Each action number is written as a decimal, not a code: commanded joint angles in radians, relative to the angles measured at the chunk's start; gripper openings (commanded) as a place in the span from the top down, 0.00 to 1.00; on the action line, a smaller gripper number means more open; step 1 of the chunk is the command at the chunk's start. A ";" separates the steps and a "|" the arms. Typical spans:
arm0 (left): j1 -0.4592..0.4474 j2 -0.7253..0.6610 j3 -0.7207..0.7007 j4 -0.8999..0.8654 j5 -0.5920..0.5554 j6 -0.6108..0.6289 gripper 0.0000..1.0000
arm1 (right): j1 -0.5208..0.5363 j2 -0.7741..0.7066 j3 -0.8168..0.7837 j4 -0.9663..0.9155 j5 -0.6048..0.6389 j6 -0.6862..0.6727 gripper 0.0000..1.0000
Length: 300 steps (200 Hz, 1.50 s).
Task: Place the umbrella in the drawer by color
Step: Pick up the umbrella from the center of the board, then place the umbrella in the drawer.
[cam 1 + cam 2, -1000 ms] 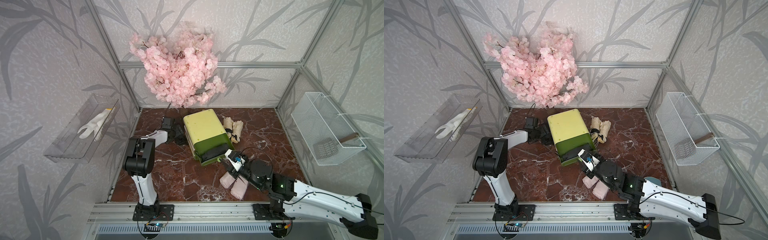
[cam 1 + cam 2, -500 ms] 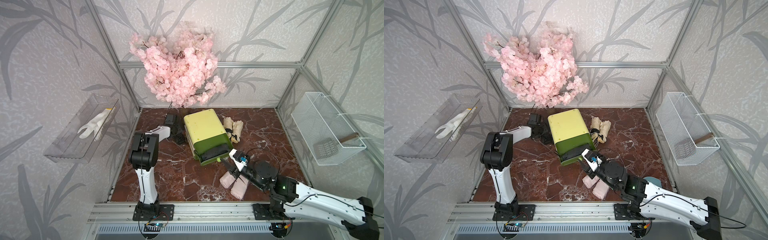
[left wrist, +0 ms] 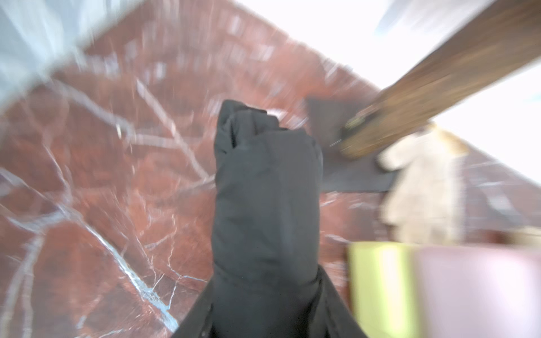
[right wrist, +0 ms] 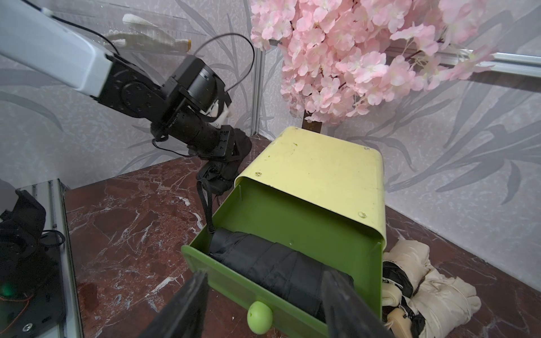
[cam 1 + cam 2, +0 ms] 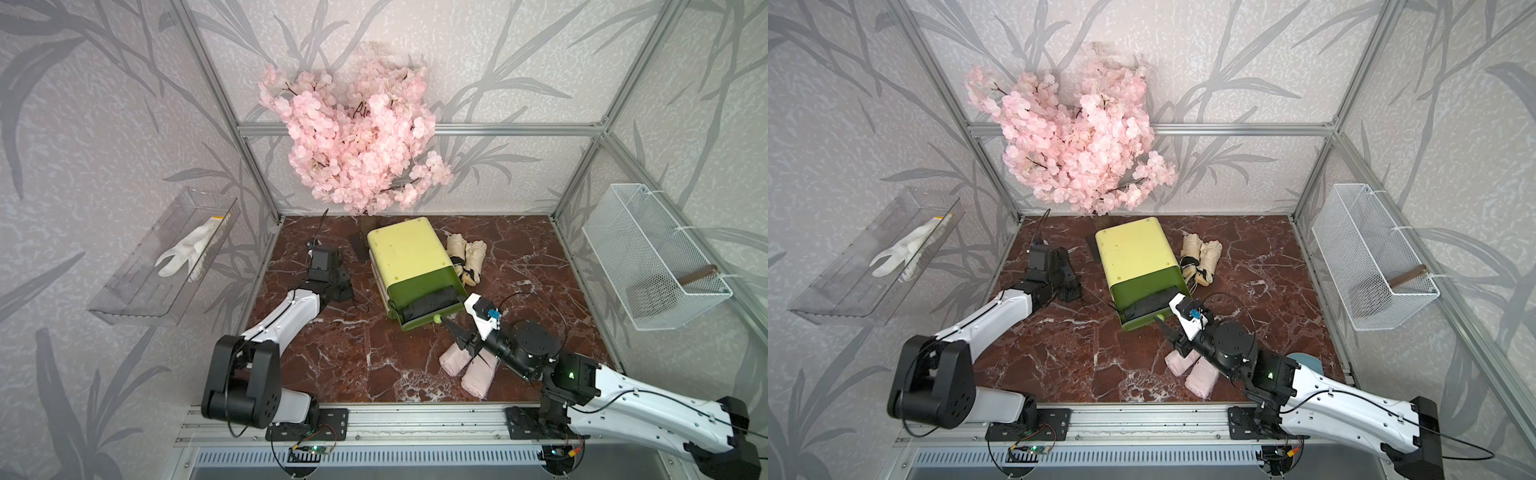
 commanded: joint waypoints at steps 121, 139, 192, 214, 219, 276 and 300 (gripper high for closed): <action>-0.555 -0.308 0.094 0.486 0.202 0.693 0.68 | -0.014 -0.049 -0.087 -0.060 0.083 0.261 0.35; -0.601 -0.254 0.128 0.496 0.233 0.809 0.67 | -0.013 -0.055 -0.109 -0.040 0.070 0.264 0.35; -0.618 -0.152 0.140 0.447 0.210 0.934 0.65 | -0.013 -0.055 -0.148 -0.015 0.068 0.272 0.35; -0.619 -0.121 0.112 0.452 0.205 0.982 0.65 | -0.013 -0.055 -0.156 -0.001 0.060 0.257 0.35; -0.619 -0.111 0.111 0.451 0.204 1.000 0.65 | -0.014 -0.052 -0.158 0.004 0.057 0.253 0.35; -0.651 -0.069 0.126 0.298 0.268 1.098 0.62 | -0.013 -0.030 -0.177 0.040 0.074 0.259 0.35; -0.655 -0.032 0.170 0.174 0.208 1.147 0.62 | -0.013 -0.022 -0.185 0.059 0.099 0.299 0.35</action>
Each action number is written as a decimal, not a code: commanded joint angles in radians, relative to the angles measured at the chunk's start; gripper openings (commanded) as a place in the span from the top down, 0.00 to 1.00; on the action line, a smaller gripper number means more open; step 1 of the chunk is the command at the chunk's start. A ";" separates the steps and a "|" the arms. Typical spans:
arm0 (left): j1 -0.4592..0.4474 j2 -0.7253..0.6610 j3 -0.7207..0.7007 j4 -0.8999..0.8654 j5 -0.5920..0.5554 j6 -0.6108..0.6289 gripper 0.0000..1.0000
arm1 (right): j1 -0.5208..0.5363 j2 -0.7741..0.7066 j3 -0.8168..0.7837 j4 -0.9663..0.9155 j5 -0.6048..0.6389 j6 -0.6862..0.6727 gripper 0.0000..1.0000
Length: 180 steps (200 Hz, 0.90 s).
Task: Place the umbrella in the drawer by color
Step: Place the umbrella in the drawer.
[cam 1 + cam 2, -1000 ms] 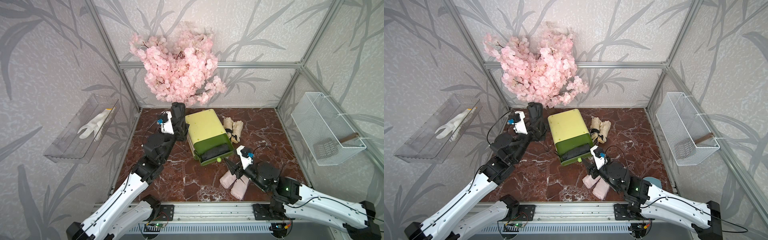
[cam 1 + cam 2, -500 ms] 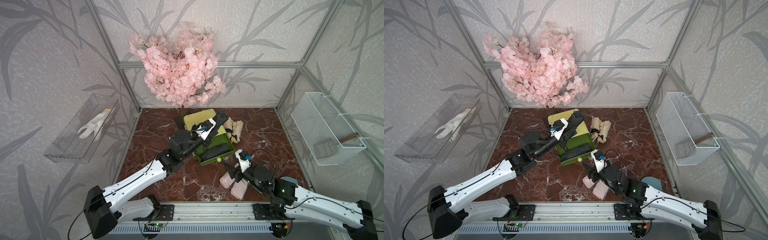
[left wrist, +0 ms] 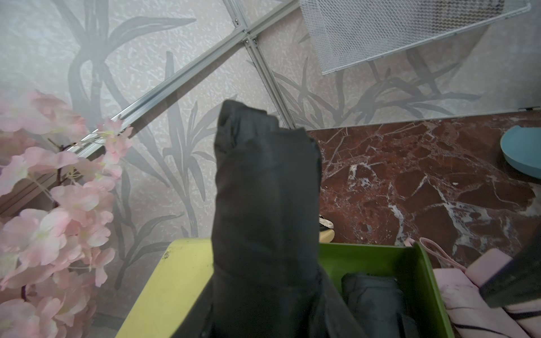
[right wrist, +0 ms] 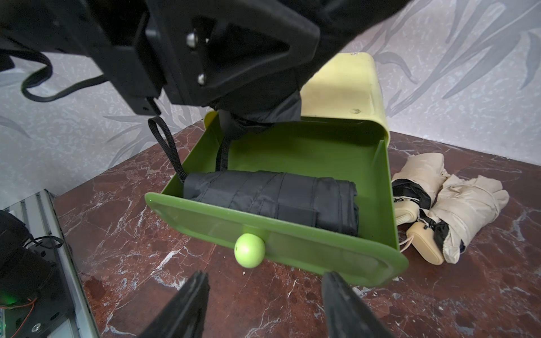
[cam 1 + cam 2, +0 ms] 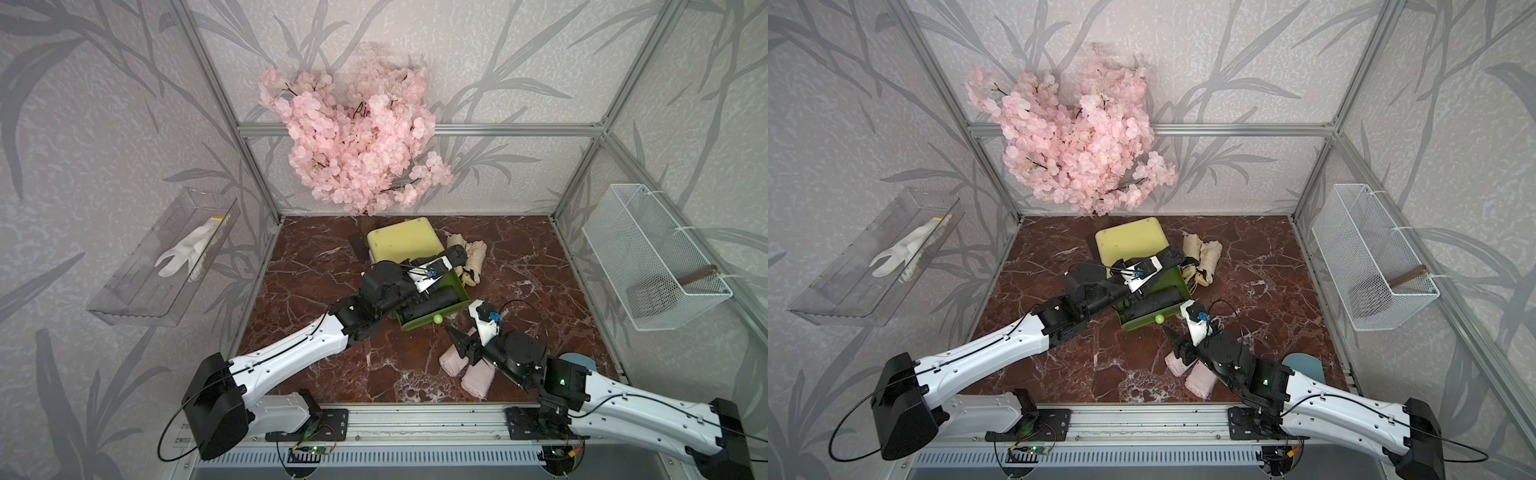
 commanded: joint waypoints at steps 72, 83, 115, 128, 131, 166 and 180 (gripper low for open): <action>-0.050 0.078 0.139 -0.321 -0.178 0.148 0.56 | -0.004 0.077 -0.029 0.125 0.040 0.127 0.35; -0.063 0.094 0.147 -0.343 -0.225 0.170 0.56 | -0.004 0.074 -0.029 0.123 0.039 0.127 0.35; -0.079 0.131 0.178 -0.376 -0.323 0.157 0.51 | -0.005 0.052 -0.029 0.101 0.050 0.125 0.35; -0.079 0.133 0.183 -0.374 -0.339 0.144 0.49 | -0.006 0.044 -0.030 0.093 0.054 0.126 0.35; -0.080 0.134 0.182 -0.373 -0.341 0.142 0.48 | -0.004 0.042 -0.030 0.089 0.054 0.127 0.35; -0.086 0.140 0.189 -0.363 -0.420 0.121 0.40 | -0.006 0.024 -0.041 0.077 0.062 0.141 0.35; -0.090 0.136 0.189 -0.358 -0.440 0.110 0.35 | -0.006 0.019 -0.044 0.070 0.066 0.142 0.35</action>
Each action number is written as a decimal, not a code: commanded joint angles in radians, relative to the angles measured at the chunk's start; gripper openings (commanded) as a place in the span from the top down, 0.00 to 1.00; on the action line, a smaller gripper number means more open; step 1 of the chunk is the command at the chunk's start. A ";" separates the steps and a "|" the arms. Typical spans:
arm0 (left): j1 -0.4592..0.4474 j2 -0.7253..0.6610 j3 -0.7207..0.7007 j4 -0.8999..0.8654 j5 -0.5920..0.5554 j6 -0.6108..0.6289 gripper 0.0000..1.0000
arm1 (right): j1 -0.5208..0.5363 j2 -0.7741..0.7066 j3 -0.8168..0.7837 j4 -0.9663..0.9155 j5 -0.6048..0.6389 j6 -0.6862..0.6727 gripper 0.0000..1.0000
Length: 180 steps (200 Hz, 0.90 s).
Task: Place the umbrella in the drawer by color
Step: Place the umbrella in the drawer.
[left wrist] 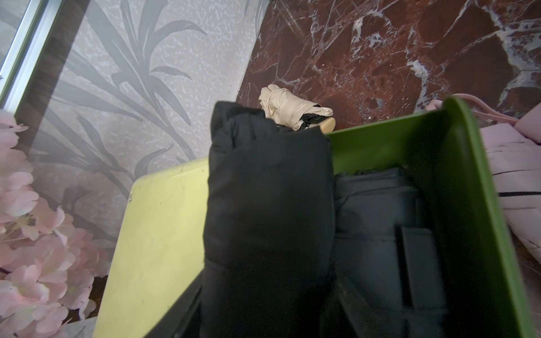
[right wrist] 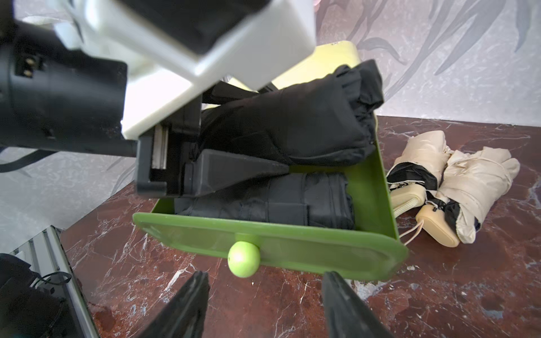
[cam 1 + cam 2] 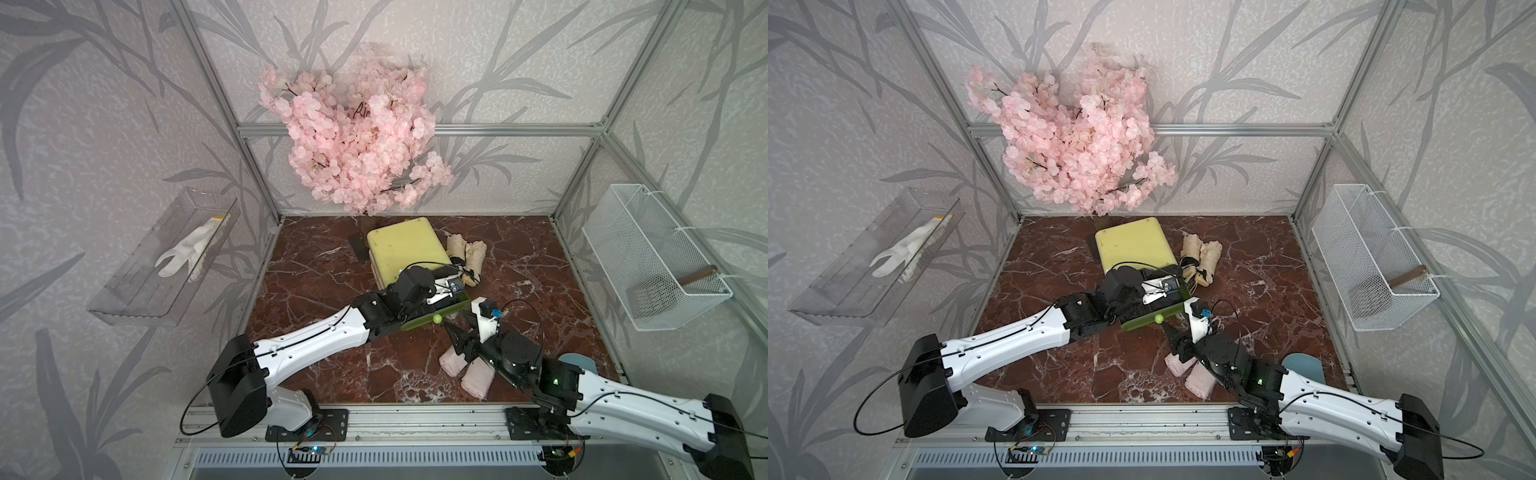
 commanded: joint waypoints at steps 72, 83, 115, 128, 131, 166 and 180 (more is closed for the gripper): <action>0.000 -0.088 0.009 0.045 -0.095 -0.054 0.27 | -0.006 -0.035 -0.015 -0.037 0.029 0.020 0.35; -0.001 -0.104 0.006 0.047 -0.084 -0.065 0.27 | -0.005 -0.036 -0.015 -0.039 0.030 0.020 0.35; -0.001 -0.139 -0.012 0.059 -0.049 -0.081 0.21 | -0.006 -0.032 -0.015 -0.035 0.031 0.019 0.35; 0.000 -0.134 -0.010 0.054 -0.053 -0.087 0.20 | -0.006 -0.026 -0.014 -0.028 0.029 0.020 0.35; 0.000 -0.132 -0.010 0.054 -0.056 -0.088 0.20 | -0.006 -0.023 -0.014 -0.027 0.029 0.018 0.35; -0.001 -0.119 -0.026 0.089 -0.072 -0.104 0.22 | -0.005 0.010 -0.007 -0.003 0.029 0.012 0.35; -0.001 -0.119 -0.034 0.101 -0.075 -0.105 0.22 | -0.007 0.021 -0.006 0.007 0.027 0.010 0.35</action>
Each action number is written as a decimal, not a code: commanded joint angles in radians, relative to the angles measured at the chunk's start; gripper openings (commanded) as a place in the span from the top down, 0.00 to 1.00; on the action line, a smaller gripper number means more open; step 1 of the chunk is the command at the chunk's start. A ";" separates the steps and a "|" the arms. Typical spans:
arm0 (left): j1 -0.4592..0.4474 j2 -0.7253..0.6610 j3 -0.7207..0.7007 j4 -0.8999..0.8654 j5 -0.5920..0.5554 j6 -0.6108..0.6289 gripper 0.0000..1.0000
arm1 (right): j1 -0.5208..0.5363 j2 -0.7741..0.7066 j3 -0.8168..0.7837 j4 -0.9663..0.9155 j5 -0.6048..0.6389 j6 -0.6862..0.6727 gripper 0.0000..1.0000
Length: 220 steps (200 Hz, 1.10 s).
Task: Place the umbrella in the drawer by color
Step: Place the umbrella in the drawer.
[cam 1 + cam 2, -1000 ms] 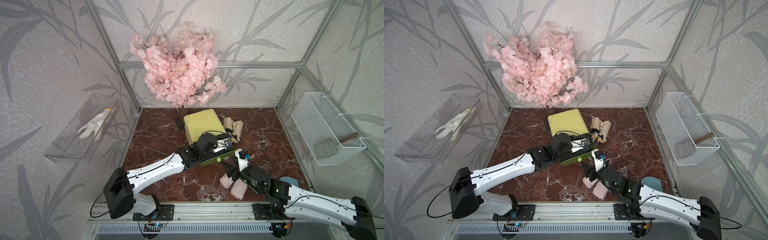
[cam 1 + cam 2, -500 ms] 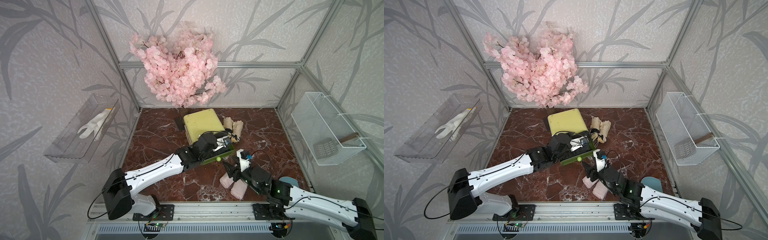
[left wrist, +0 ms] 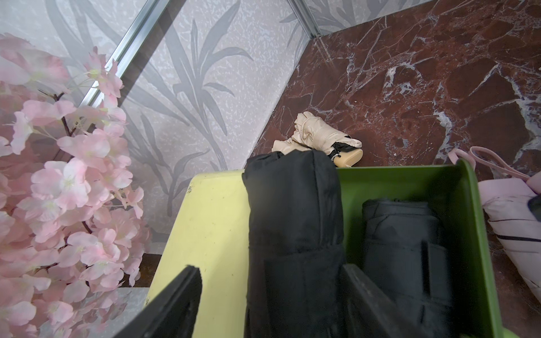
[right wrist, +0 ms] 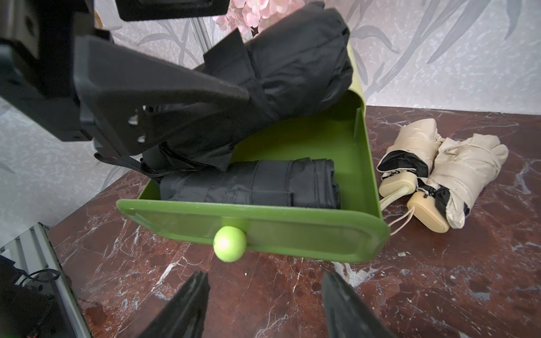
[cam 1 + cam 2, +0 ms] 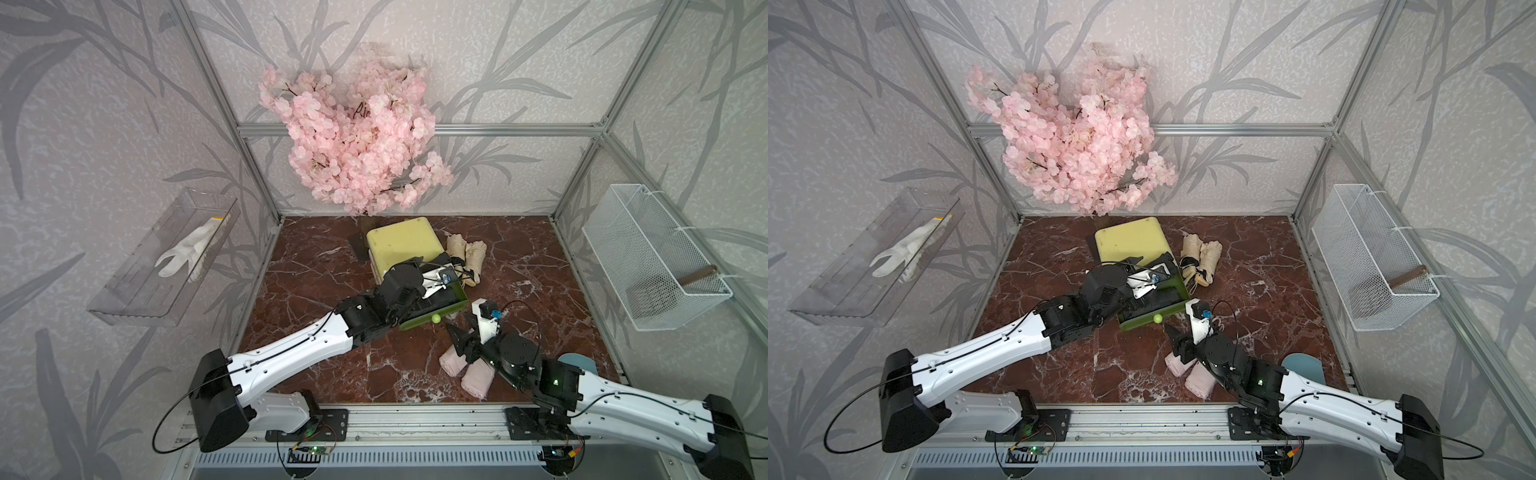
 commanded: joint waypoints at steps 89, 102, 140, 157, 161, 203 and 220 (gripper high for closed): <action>0.008 -0.015 -0.036 -0.019 0.029 -0.017 0.22 | -0.021 0.050 0.005 0.057 -0.007 -0.001 0.34; 0.008 -0.013 -0.035 -0.022 0.022 -0.021 0.21 | -0.023 0.053 0.007 0.058 -0.012 -0.001 0.34; 0.009 -0.011 -0.014 -0.050 0.040 -0.039 0.14 | -0.028 0.061 0.015 0.061 -0.023 0.000 0.34; 0.009 -0.016 -0.016 -0.035 0.043 -0.046 0.14 | -0.033 0.074 0.020 0.067 -0.026 0.003 0.34; 0.009 -0.017 -0.016 -0.033 0.043 -0.048 0.14 | -0.033 0.079 0.021 0.069 -0.029 0.005 0.34; 0.009 -0.019 -0.002 -0.036 0.049 -0.079 0.14 | -0.046 0.140 0.053 0.099 -0.062 0.018 0.34; 0.009 -0.028 -0.005 -0.038 0.055 -0.094 0.14 | -0.050 0.168 0.064 0.111 -0.083 0.022 0.34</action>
